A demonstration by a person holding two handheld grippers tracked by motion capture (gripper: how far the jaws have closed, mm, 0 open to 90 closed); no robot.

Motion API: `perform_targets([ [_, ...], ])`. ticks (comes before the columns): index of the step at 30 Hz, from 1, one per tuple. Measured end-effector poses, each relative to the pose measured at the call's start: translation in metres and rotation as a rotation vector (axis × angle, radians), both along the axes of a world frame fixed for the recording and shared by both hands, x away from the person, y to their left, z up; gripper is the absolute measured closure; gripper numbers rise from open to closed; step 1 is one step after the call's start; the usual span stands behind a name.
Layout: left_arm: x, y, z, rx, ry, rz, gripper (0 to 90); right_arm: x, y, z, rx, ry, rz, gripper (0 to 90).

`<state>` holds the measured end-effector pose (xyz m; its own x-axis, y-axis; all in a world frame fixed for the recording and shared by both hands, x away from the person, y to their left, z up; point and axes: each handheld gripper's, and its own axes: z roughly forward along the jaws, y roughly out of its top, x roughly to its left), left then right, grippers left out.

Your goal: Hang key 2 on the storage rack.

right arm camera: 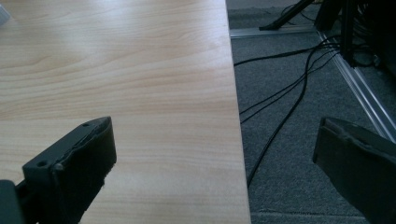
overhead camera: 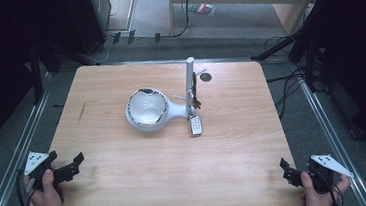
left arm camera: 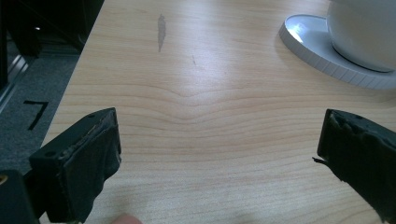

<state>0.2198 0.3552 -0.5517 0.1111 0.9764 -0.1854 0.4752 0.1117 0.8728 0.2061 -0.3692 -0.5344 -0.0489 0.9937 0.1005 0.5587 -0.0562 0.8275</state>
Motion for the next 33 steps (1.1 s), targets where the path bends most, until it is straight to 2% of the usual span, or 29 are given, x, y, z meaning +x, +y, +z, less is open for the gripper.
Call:
perform_targets([
  [4,0.000,0.000,0.000,0.001,0.005,-0.001,0.0,-0.007,-0.005,-0.002,0.041,-0.008,-0.013,0.0],
  [7,0.000,0.000,0.000,-0.001,0.009,-0.005,0.0,-0.011,-0.006,-0.005,0.053,-0.004,-0.015,0.0],
  [11,0.001,0.000,0.000,-0.004,0.008,-0.004,0.0,-0.013,-0.008,-0.008,0.082,-0.006,-0.003,0.0],
  [14,0.001,0.000,0.000,-0.008,0.008,-0.002,0.0,-0.010,-0.008,-0.010,0.085,-0.001,0.015,0.0],
  [18,0.001,0.001,0.000,-0.015,0.006,-0.001,0.0,-0.005,-0.004,-0.011,0.081,0.003,0.012,0.0],
  [23,0.001,0.001,0.000,-0.017,0.008,-0.003,0.0,-0.003,0.002,-0.015,0.030,0.020,0.031,0.0],
  [27,0.001,0.001,0.000,-0.017,0.014,-0.002,0.0,-0.003,-0.001,-0.015,0.046,0.010,0.011,0.0],
  [33,0.004,0.002,0.000,-0.025,0.032,-0.007,0.0,-0.006,0.002,-0.016,0.032,0.015,0.012,0.0],
])
